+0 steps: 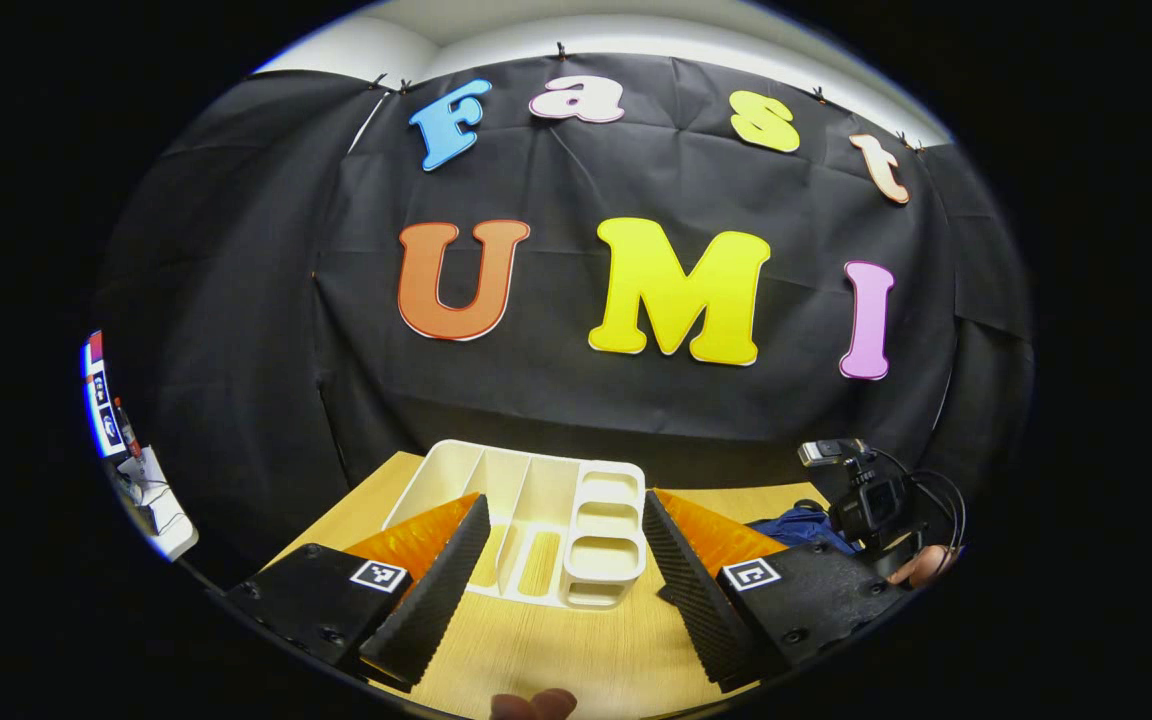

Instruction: Open the schoolbag, grab two books from the bookshelf and put them into the schoolbag.

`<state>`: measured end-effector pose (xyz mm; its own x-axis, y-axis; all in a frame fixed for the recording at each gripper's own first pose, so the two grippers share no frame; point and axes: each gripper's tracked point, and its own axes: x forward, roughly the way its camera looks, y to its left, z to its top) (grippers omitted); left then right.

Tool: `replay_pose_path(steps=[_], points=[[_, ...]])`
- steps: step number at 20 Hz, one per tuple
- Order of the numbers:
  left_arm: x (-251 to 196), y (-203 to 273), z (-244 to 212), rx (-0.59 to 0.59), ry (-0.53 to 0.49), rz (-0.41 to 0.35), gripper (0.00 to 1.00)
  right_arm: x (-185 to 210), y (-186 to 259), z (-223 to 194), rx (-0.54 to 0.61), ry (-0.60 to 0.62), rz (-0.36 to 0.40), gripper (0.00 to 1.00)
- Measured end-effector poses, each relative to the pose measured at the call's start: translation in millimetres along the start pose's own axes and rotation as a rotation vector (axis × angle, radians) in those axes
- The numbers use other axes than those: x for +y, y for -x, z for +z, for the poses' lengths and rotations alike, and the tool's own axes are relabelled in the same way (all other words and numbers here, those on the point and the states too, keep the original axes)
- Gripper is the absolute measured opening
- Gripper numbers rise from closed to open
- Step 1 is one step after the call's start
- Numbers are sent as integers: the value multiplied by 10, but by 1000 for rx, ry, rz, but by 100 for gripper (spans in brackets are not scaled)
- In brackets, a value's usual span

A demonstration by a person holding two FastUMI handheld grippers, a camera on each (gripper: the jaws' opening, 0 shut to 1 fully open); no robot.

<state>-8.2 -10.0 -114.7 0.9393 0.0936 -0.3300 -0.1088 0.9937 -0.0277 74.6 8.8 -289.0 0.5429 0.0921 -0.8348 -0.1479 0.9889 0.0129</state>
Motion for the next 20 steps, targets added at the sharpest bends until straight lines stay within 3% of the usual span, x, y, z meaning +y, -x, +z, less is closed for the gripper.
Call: replay_pose_path(steps=[2,4,8,15,20], points=[[9,29,96,-27,-5,4,99,0,124,94,-70,0,-15,97],[34,72,210,-57,-6,13,98,-62,332,250,-173,25,-81,94],[99,181,445,-119,1,25,98,4,1063,703,-455,60,-126,97],[122,440,1000,-236,-11,12,98,70,2590,1310,-926,-28,-183,94],[97,633,1179,-294,-39,7,98,119,3018,1212,-1053,-85,-182,96]])
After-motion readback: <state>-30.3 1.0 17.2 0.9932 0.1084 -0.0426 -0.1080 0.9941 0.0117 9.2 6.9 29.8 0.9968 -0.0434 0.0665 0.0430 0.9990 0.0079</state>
